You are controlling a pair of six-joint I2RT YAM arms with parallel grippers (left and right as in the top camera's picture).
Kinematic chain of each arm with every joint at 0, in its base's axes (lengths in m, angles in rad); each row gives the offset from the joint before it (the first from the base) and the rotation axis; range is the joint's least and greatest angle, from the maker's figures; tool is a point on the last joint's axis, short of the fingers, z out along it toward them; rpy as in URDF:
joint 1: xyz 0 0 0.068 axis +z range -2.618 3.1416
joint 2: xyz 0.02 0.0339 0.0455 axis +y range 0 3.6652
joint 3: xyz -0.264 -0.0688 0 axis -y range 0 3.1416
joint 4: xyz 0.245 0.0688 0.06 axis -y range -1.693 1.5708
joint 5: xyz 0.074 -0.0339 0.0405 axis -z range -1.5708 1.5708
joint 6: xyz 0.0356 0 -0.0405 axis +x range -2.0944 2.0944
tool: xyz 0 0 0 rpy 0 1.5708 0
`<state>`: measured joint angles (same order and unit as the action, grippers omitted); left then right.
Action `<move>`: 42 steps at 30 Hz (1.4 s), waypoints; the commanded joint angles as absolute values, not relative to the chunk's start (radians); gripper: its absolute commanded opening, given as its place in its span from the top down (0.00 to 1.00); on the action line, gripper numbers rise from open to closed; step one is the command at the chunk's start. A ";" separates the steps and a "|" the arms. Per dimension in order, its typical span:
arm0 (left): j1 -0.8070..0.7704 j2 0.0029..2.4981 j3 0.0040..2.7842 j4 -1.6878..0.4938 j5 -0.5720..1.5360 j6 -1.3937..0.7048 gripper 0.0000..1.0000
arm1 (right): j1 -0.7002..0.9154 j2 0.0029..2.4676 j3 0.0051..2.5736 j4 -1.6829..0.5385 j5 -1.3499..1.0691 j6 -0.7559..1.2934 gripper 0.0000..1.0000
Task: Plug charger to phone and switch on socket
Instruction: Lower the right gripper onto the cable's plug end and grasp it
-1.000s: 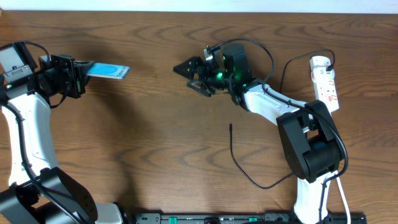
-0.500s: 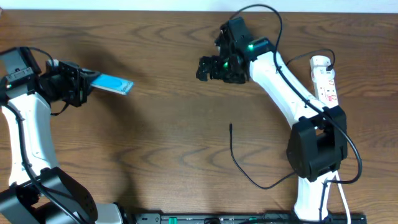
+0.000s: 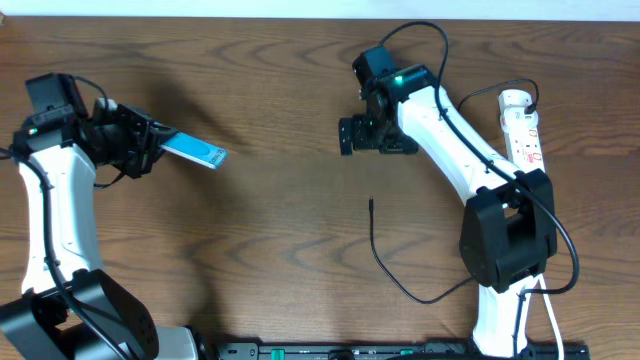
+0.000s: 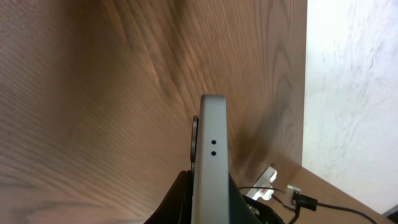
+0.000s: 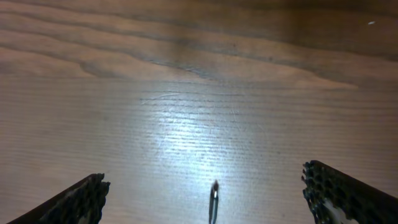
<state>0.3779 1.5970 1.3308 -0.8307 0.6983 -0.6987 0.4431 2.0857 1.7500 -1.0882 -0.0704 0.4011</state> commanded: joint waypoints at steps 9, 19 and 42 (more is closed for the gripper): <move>0.362 1.583 1.332 -0.826 0.687 -0.681 0.93 | 0.539 2.084 1.531 -0.921 -0.047 0.496 0.01; 0.362 1.582 1.332 -0.826 0.687 -0.680 0.93 | 0.540 2.084 1.479 -0.934 0.000 0.611 0.03; 0.362 1.582 1.332 -0.826 0.687 -0.665 0.93 | 0.604 2.084 1.341 -0.923 -0.006 0.651 0.05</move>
